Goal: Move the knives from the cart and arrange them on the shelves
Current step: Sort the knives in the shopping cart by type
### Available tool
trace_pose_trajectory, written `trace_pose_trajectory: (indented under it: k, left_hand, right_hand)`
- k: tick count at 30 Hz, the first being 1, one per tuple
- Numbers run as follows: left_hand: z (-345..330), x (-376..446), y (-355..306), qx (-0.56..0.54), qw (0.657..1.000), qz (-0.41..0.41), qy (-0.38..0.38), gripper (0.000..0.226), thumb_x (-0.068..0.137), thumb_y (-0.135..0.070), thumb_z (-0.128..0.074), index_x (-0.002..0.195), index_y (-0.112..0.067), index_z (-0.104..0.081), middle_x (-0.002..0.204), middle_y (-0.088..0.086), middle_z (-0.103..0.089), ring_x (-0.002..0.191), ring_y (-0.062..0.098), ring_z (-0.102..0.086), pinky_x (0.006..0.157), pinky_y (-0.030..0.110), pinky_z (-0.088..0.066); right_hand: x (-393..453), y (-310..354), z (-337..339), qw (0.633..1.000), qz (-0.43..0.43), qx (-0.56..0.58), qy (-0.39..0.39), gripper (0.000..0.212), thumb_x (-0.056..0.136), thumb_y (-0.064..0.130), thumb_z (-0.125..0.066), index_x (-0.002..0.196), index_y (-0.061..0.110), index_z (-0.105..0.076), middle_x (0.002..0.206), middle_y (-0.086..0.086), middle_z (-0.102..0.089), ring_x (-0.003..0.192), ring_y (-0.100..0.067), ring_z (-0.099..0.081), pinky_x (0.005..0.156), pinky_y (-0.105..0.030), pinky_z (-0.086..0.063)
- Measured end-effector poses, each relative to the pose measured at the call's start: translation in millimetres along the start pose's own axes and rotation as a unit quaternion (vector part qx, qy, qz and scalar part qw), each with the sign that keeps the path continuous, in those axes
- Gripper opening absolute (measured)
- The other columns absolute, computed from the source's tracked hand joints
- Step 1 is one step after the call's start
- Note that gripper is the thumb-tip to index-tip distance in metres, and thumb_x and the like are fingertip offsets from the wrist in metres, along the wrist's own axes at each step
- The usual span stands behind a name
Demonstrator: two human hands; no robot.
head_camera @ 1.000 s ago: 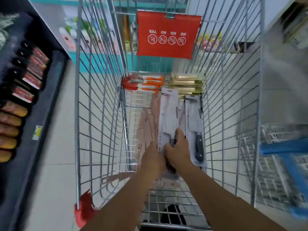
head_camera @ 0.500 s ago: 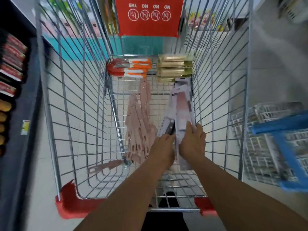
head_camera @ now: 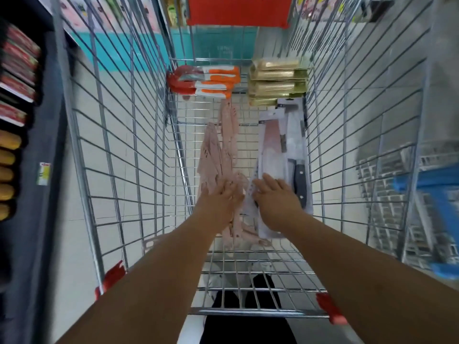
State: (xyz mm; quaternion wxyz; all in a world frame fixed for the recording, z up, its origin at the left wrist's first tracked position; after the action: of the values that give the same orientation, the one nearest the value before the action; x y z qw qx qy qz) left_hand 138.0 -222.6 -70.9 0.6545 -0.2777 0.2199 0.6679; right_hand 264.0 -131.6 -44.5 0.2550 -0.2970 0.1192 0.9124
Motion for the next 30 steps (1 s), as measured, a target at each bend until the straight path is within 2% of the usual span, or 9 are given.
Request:
trace_pose_trajectory:
  k: [4, 9, 12, 14, 16, 21, 23, 26, 30]
  left_hand:
    - [-0.8, -15.1, 21.5, 0.007, 1.0, 0.012, -0.005, 0.079, 0.091, -0.029, -0.06, 0.151, -0.02, -0.01, 0.16, 0.003, 0.01, 0.146, 0.036, 0.009, 0.111, 0.056, -0.029]
    - [-8.2, -21.1, 45.1, -0.053, 0.997, 0.054, 0.015, 0.066, 0.093, -0.02, -0.056, 0.149, -0.023, -0.02, 0.16, 0.002, 0.011, 0.146, 0.032, 0.013, 0.115, 0.061, -0.012]
    - [-14.7, -15.3, 41.5, -0.038, 0.998, -0.012, -0.041, 0.064, 0.098, -0.028, -0.046, 0.151, -0.031, -0.01, 0.16, 0.0, 0.014, 0.147, 0.028, 0.011, 0.117, 0.056, -0.011]
    - [-15.9, -9.4, 29.9, -0.003, 0.996, -0.077, -0.044, 0.067, 0.099, -0.031, -0.046, 0.151, -0.034, -0.004, 0.159, -0.002, 0.015, 0.147, 0.026, 0.012, 0.117, 0.053, -0.012]
    - [-16.3, -4.0, 21.5, 0.021, 0.993, -0.109, -0.03, 0.067, 0.098, -0.033, -0.05, 0.151, -0.033, -0.01, 0.16, -0.002, 0.01, 0.147, 0.024, 0.01, 0.116, 0.051, -0.015]
    - [-16.2, -16.0, 36.1, -0.004, 0.997, -0.065, -0.034, 0.042, 0.098, -0.027, -0.045, 0.139, -0.017, -0.041, 0.158, 0.004, -0.015, 0.148, 0.026, -0.001, 0.114, 0.049, -0.021]
    - [-10.3, -18.6, 40.7, 0.019, 0.998, -0.035, -0.043, 0.04, 0.099, -0.028, -0.041, 0.135, -0.012, -0.045, 0.151, 0.009, -0.03, 0.145, 0.028, -0.013, 0.113, 0.05, -0.021]
    - [4.5, -12.3, 41.8, -0.012, 0.996, 0.018, -0.083, 0.043, 0.1, -0.035, -0.033, 0.123, -0.011, -0.058, 0.13, 0.009, -0.052, 0.128, 0.027, -0.037, 0.11, 0.043, -0.023]
    - [19.9, 8.7, 47.0, -0.145, 0.97, 0.099, -0.166, 0.041, 0.098, -0.031, -0.044, 0.135, -0.012, -0.044, 0.137, 0.01, -0.043, 0.128, 0.026, -0.037, 0.104, 0.038, -0.034]
  right_hand:
    - [2.5, -1.3, -1.5, 0.999, -0.012, 0.003, -0.03, 0.044, 0.097, 0.017, -0.036, 0.139, 0.017, -0.046, 0.156, -0.001, -0.022, 0.146, -0.025, -0.009, 0.118, -0.043, -0.013]
    - [3.9, -1.8, -1.9, 0.997, -0.059, -0.006, -0.055, 0.037, 0.087, 0.013, -0.047, 0.123, 0.014, -0.057, 0.133, -0.002, -0.045, 0.124, -0.022, -0.035, 0.106, -0.038, -0.03]
    - [9.7, -0.3, -1.6, 0.995, -0.066, -0.006, -0.068, 0.036, 0.088, 0.012, -0.048, 0.123, 0.015, -0.056, 0.127, -0.002, -0.047, 0.118, -0.023, -0.037, 0.102, -0.038, -0.032]
    - [14.1, 1.0, -1.8, 0.997, -0.037, -0.01, -0.071, 0.042, 0.089, 0.012, -0.047, 0.13, 0.02, -0.052, 0.134, -0.002, -0.044, 0.125, -0.024, -0.034, 0.104, -0.04, -0.03]
    - [17.6, 2.5, -2.5, 0.998, 0.002, -0.017, -0.056, 0.049, 0.089, 0.01, -0.048, 0.137, 0.022, -0.046, 0.139, 0.0, -0.043, 0.132, -0.024, -0.03, 0.109, -0.039, -0.025]
    - [24.5, 0.7, -10.1, 0.999, -0.02, -0.005, -0.043, 0.09, 0.083, 0.003, -0.053, 0.153, 0.021, 0.0, 0.106, -0.007, -0.059, 0.108, -0.026, -0.047, 0.097, -0.037, -0.038]
    - [29.2, 3.3, -10.8, 0.998, -0.036, -0.007, -0.048, 0.08, 0.086, 0.005, -0.048, 0.153, 0.02, -0.007, 0.1, -0.006, -0.06, 0.103, -0.024, -0.047, 0.091, -0.035, -0.039]
    - [39.9, 11.2, -0.9, 0.992, -0.088, 0.055, -0.068, 0.044, 0.093, 0.014, -0.042, 0.137, 0.015, -0.04, 0.113, -0.006, -0.058, 0.107, -0.023, -0.047, 0.091, -0.034, -0.039]
    - [67.6, 19.3, 4.0, 0.969, -0.1, 0.196, -0.111, 0.049, 0.092, 0.009, -0.045, 0.14, 0.015, -0.035, 0.137, -0.008, -0.041, 0.121, -0.025, -0.04, 0.098, -0.036, -0.039]
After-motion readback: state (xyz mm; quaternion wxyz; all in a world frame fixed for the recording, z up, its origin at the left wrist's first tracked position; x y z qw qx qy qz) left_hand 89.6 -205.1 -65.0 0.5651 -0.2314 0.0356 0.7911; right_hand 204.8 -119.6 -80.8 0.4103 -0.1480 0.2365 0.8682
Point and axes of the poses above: each hand's wrist, its own x-axis towards the middle knuckle, its own z-axis out of the back of the hand, y = z × x, the point moved 1 cm from there along x, towards the middle knuckle
